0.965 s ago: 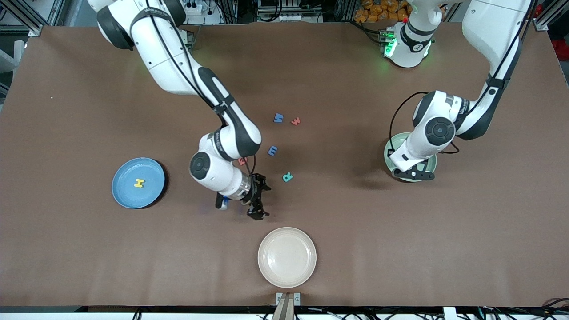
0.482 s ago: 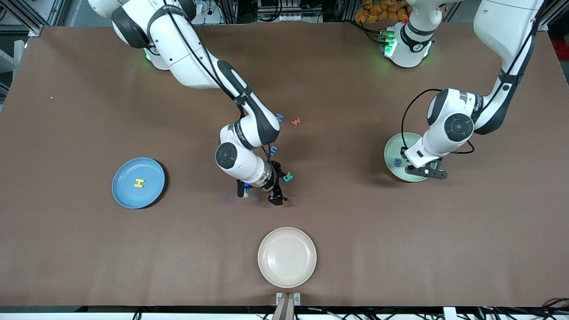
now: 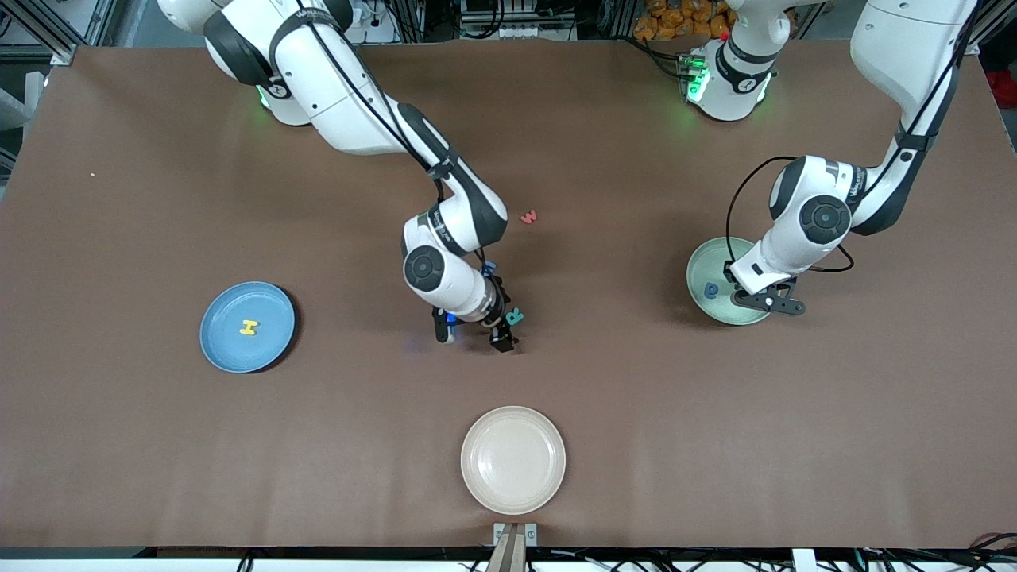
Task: Sort uppercase to blue plate, lowercase to green plate
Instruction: 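Release the h onto the green plate while the right gripper reaches R, then lower the right gripper onto the teal R while the left gripper withdraws, then carry the teal R to the blue plate while the left gripper reaches letters, then release the R onto the blue plate while the left gripper lowers to m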
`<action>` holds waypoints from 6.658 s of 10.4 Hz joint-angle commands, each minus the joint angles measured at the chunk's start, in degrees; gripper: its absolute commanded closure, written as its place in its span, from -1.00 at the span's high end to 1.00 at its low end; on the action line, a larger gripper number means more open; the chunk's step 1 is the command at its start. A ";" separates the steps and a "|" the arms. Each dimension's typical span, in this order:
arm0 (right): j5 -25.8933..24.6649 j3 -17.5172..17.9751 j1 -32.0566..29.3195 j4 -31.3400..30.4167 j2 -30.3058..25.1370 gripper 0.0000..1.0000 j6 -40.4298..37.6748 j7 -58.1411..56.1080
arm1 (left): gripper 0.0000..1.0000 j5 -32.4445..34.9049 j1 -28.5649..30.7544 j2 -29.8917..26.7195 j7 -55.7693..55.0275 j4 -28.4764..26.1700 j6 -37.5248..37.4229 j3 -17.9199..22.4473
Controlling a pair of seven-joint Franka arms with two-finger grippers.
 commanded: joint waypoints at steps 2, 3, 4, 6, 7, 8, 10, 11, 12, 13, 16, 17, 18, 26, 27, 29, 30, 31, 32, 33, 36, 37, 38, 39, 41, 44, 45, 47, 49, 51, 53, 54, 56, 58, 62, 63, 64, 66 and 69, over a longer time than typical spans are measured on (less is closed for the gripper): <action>-2.05 2.40 0.08 -3.90 -3.27 1.00 -0.31 1.06 | 0.05 1.41 -0.01 -1.74 0.36 -1.06 0.81 0.10; -4.15 2.40 0.17 -3.90 -3.28 1.00 -1.09 1.06 | 0.05 1.41 -0.18 -2.00 0.36 -0.71 0.55 0.10; -7.91 2.40 0.09 -3.90 -3.36 1.00 -2.32 1.32 | 0.05 1.41 -0.44 -2.18 -0.08 0.16 0.38 0.10; -13.99 2.40 -0.61 -3.81 -3.37 1.00 -4.79 4.38 | 0.05 0.44 -0.97 -2.26 -0.43 3.14 -3.65 -0.08; -14.01 2.40 -0.70 -3.37 -3.45 1.00 -4.79 4.49 | 0.05 0.27 -1.06 -2.26 -0.70 4.73 -5.93 -0.25; -13.92 2.31 -0.97 -3.02 -3.89 1.00 -5.06 4.49 | 0.05 -1.65 -1.24 -2.79 -0.96 6.05 -7.87 -0.34; -13.75 2.22 -1.32 -2.32 -3.98 1.00 -4.97 4.49 | 0.05 -3.95 -2.20 -3.14 -0.96 7.99 -10.34 -0.52; -13.75 2.22 -1.41 -2.05 -3.98 1.00 -4.97 4.49 | 0.05 -5.00 -2.29 -3.06 -0.96 8.78 -10.87 -0.52; -13.75 2.22 -1.41 -1.62 -3.98 1.00 -4.88 5.01 | 0.05 -5.27 -2.29 -3.06 -0.96 9.40 -11.05 -0.52; -13.75 2.22 -1.41 -1.53 -3.72 1.00 -4.80 5.54 | 0.05 -5.36 -2.29 -3.06 -0.96 9.75 -11.05 -0.52; -13.75 2.22 -1.32 -1.09 -3.10 1.00 -3.92 5.81 | 0.05 -5.45 -2.73 -3.14 -0.96 10.10 -11.14 -0.52; -13.75 2.14 -1.32 -1.00 -2.67 1.00 -3.83 5.80 | 0.05 -5.71 -2.73 -3.23 -0.87 10.19 -11.31 -0.52; -13.66 2.13 -1.32 -0.91 -2.49 1.00 -3.57 5.80 | 0.05 -5.71 -2.73 -3.67 -0.79 10.54 -11.49 -0.52; -13.57 2.13 -1.14 -0.21 -1.17 1.00 -0.49 5.80 | 0.05 -17.14 -7.22 -3.41 -7.72 17.74 -13.69 -0.43; -13.66 2.13 -1.06 -0.21 -1.17 0.39 -0.49 6.33 | 0.05 -17.40 -7.21 -3.93 -7.82 18.19 -13.69 -0.43; -14.01 2.13 -0.71 -0.29 -1.17 -1.00 -0.31 6.42 | 0.05 -17.40 -7.21 -3.85 -7.90 19.33 -13.69 -0.52; -14.10 2.13 -0.62 -0.29 -1.17 -1.00 0.30 6.42 | 0.05 -17.66 -7.21 -3.85 -7.99 19.68 -13.69 -0.52; -14.10 2.22 -0.53 -0.29 -1.17 -1.00 0.48 6.42 | 0.05 -19.75 -7.21 -3.85 -8.60 20.47 -13.69 -0.52; -14.10 2.22 -0.62 -0.29 -1.17 -1.00 0.48 6.42 | 0.05 -21.34 -7.21 -3.76 -9.48 21.61 -13.78 -0.52; -14.10 2.22 -0.62 -0.29 -1.26 -1.00 0.48 6.42 | 0.05 -21.88 -7.30 -3.85 -10.18 22.40 -13.86 -0.52; -14.19 2.14 -2.45 -0.38 -3.97 -1.00 -0.57 5.72 | 0.05 -23.29 -7.56 -3.67 -15.70 23.81 -13.86 -2.35; -14.36 1.96 -4.11 -0.47 -5.02 -1.00 -2.75 5.37 | 0.05 -23.29 -8.44 -3.67 -18.51 24.16 -13.86 -2.71; -14.97 1.61 -5.87 -0.73 -6.43 -1.00 -6.08 3.36 | 0.05 -23.29 -9.75 -3.41 -21.67 24.95 -13.86 -2.71; -14.98 1.00 -7.98 -0.91 -8.01 -1.00 -9.77 0.91 | 0.05 -23.20 -11.50 -3.32 -24.92 25.05 -13.86 -2.71; -15.15 -0.76 -12.46 -1.35 -11.35 -1.00 -19.60 -6.02 | 0.05 -23.20 -16.33 -3.06 -29.51 25.13 -13.86 -2.63; -19.18 -3.22 -18.53 -7.03 -16.96 -1.00 -29.04 -18.24 | 0.05 -22.41 -24.51 0.45 -40.39 28.20 -13.69 -2.19; -21.63 -3.49 -20.89 -11.50 -19.77 -1.00 -29.14 -22.63 | 0.05 -21.80 -26.88 0.98 -43.21 28.21 -13.51 -2.10; -25.86 -5.24 -25.03 -17.85 -23.04 -1.00 -29.14 -31.85 | 0.05 -18.39 -30.84 2.12 -48.75 28.21 -13.34 -1.75; -27.54 -6.48 -28.20 -20.59 -23.23 -1.00 -29.14 -37.94 | 0.04 -14.96 -37.15 4.93 -56.30 28.30 -11.24 1.49; -30.96 -6.83 -31.63 -22.17 -23.23 -1.00 -29.14 -41.02 | 0.04 -14.41 -42.61 8.62 -62.02 30.57 -9.12 4.74; -30.97 -6.83 -32.08 -21.92 -23.14 -0.68 -29.14 -42.01 | 0.04 -14.24 -46.31 11.87 -66.77 33.65 -9.12 6.86; -30.89 -6.83 -32.08 -21.65 -23.14 0.98 -29.14 -41.75 | 0.04 -13.11 -48.15 13.36 -68.36 34.79 -9.12 8.35; -30.80 -6.83 -31.91 -21.21 -23.49 1.00 -29.23 -41.83 | 0.04 -12.31 -51.84 17.40 -72.31 37.86 -9.12 11.25; -30.80 -6.83 -31.56 -21.21 -23.75 1.00 -29.23 -41.40 | 0.04 -12.48 -55.71 20.92 -78.01 41.29 -9.12 14.84; -30.36 -6.65 -30.33 -18.85 -23.41 1.00 -28.44 -41.57 | 0.04 -13.53 -59.16 25.24 -88.82 45.96 -9.21 17.85; -30.19 -6.65 -29.71 -18.67 -23.23 1.00 -28.35 -41.22 | 0.04 -14.58 -59.68 25.33 -90.94 45.96 -9.21 17.85; -30.18 -6.65 -29.45 -18.49 -23.23 1.00 -28.26 -41.22 | 0.04 -17.37 -59.86 25.33 -91.92 45.96 -9.21 17.85; -30.18 -6.57 -29.44 -18.31 -23.49 1.00 -28.26 -41.13 | 0.04 -23.18 -60.91 25.33 -91.93 45.88 -9.64 17.77; -30.62 -6.57 -29.45 -16.73 -24.11 1.00 -28.52 -44.36 | 0.02 -26.62 -61.27 27.35 -92.02 45.61 -11.75 17.68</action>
